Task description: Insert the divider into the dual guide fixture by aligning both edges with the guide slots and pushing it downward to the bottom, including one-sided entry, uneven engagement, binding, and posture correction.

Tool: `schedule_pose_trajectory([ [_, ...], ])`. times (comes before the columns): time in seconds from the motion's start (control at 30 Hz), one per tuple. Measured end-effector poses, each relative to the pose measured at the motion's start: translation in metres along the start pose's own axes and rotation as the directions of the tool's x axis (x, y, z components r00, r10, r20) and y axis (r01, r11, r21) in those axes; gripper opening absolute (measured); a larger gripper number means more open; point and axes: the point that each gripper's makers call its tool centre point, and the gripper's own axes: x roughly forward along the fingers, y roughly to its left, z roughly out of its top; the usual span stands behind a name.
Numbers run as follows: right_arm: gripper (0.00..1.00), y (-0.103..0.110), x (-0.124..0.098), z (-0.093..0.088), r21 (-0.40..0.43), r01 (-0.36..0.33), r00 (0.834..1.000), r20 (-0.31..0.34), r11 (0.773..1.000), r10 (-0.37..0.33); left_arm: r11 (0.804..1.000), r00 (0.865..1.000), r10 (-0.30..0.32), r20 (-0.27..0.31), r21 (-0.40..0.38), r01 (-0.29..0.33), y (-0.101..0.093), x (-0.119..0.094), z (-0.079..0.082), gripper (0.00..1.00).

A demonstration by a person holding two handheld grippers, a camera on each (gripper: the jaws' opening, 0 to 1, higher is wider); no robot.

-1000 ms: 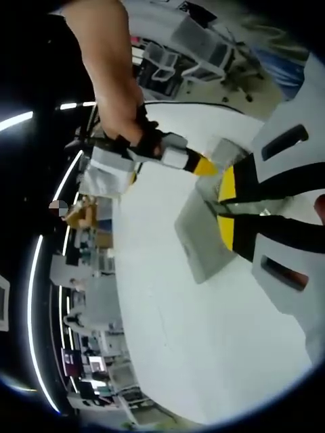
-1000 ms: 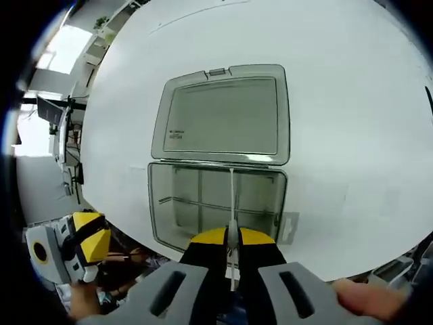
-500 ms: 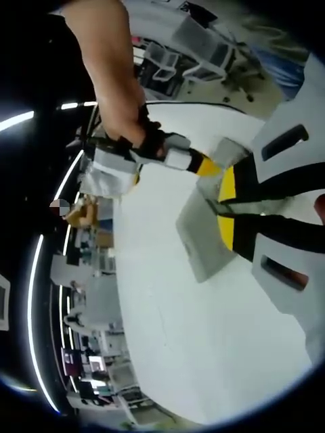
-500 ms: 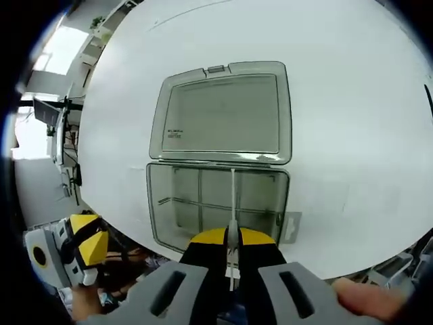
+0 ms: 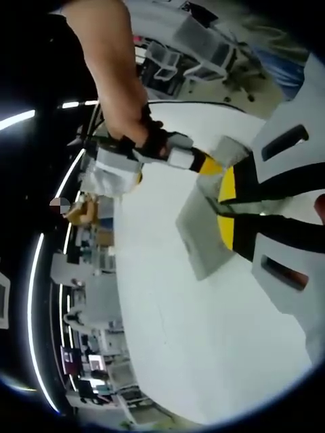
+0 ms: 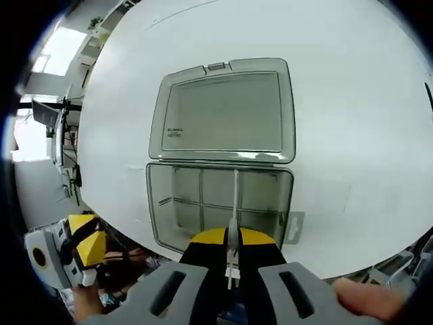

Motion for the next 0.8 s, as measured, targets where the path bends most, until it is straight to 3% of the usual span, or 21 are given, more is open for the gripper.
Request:
schedule_pose_trajectory([
  [0.2, 0.00, 0.0004, -0.0004, -0.0052, -0.006, 0.010, 1.000, -0.001, 1.000, -0.010, 1.000, 1.000, 0.002, 0.000, -0.002, -0.002, 0.0013, -0.0003, -0.0004, 0.02],
  [0.8, 0.00, -0.0022, 0.0018, 0.0020, -0.012, 0.011, 1.000, -0.007, 1.000, -0.012, 1.000, 1.000, 0.003, 0.003, -0.004, -0.003, 0.0039, 0.0000, 0.0011, 0.02],
])
